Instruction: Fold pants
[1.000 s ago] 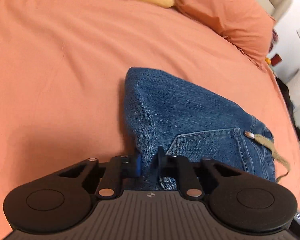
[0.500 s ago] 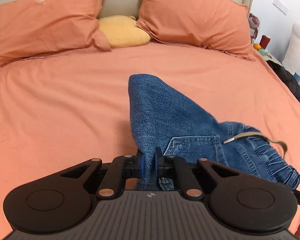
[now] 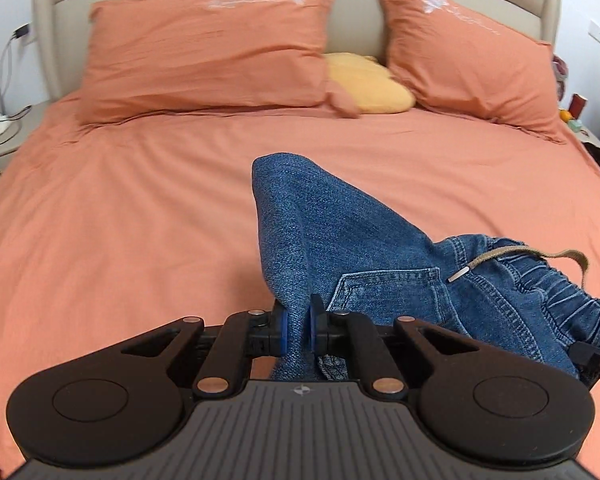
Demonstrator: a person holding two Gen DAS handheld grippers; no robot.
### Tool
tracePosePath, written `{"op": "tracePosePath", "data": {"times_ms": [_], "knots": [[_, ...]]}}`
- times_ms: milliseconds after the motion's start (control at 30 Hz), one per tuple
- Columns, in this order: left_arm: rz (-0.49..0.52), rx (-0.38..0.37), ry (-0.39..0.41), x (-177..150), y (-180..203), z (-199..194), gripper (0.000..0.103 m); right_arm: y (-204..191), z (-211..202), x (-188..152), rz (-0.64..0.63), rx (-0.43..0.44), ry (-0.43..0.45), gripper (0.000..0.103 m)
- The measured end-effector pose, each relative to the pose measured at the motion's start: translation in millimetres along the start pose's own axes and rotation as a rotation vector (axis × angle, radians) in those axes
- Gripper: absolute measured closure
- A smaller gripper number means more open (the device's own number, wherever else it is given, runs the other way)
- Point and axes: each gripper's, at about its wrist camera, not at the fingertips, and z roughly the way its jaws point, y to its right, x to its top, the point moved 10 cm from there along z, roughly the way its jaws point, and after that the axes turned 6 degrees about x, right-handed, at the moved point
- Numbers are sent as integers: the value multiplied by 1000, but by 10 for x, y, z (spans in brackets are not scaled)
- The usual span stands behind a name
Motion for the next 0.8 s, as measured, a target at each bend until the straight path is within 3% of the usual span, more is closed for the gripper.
{"op": "tracePosePath", "data": {"times_ms": [200,333,467,533,600,700,800], "knots": [[-30,12,-45,-365,-519,248,93,-383,492,-505,-38,-42,-104,75],[-77,10,-82,-705,-645,556,93,-332,656,-876,-66,-113,-194,74],[-164,12,-96,-797,-734,797,89,-124,735,-1029,-26,-181,-262,73],[-153,60,-107,-809,-735,880,77,-146,750,-1061,-57,-204,-294,70],[-127,103,-114,-824,-741,890,71,-196,779,-1018,-88,-232,-315,57],[-107,106,-115,-792,-780,803,60,-245,704,-902,-110,-252,-331,41],[-97,108,-85,-771,-899,613,48,-255,506,-672,-171,-276,-309,40]]}}
